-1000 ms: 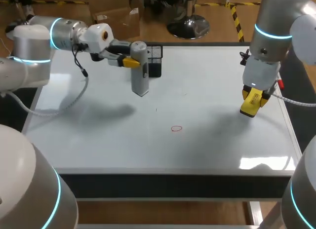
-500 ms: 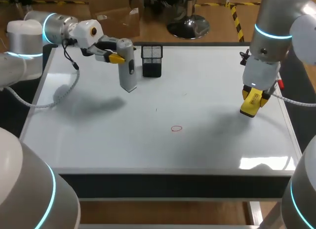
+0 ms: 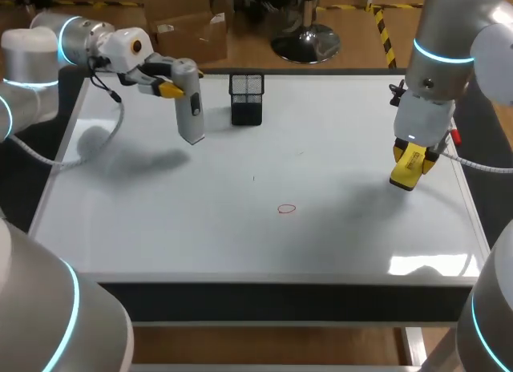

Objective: Pick up the inspection probe, press it on each red-marked spot on the whiteboard one by one, put down the probe, pick up the eraser, and wipe off all the red marks.

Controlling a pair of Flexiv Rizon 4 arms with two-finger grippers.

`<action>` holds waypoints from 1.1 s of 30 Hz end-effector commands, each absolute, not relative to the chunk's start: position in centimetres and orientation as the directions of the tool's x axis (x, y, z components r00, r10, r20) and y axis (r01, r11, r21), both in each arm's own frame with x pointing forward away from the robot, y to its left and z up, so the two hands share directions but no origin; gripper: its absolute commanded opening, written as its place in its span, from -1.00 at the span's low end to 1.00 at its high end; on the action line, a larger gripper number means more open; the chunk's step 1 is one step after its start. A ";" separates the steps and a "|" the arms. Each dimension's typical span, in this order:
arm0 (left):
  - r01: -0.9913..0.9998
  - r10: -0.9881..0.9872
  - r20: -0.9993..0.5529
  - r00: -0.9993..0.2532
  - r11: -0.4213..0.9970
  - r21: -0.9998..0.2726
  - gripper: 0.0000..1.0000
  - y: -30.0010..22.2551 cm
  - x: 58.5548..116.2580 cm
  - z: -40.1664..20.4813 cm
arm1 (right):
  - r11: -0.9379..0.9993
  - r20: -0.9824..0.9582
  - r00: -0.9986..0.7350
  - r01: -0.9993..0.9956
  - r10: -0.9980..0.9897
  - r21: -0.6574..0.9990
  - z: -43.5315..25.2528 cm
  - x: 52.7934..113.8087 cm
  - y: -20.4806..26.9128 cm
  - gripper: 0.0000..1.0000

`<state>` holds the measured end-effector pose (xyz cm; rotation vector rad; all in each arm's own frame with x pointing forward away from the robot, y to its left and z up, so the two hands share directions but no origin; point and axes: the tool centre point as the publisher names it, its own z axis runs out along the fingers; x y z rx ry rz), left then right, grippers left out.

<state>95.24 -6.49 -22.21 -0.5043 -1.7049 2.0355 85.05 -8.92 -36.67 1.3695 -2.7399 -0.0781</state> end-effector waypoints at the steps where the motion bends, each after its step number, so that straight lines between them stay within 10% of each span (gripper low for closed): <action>1: -0.097 0.631 -0.017 -0.775 -0.145 -0.985 -1.00 -6.4 95.8 -22.1 | 0.598 0.048 -0.596 -0.797 -0.801 0.078 -36.6 85.1 -9.0 -1.00; 15: -0.097 0.631 -0.017 -0.775 -0.145 -0.985 -1.00 -6.4 95.8 -22.1 | 0.598 0.048 -0.596 -0.797 -0.801 0.078 -36.6 85.1 -9.0 -1.00; 33: -0.097 0.631 -0.017 -0.775 -0.145 -0.985 -1.00 -6.4 95.8 -22.1 | 0.394 0.061 -0.394 -0.919 -0.917 -0.019 -35.0 78.1 4.0 -1.00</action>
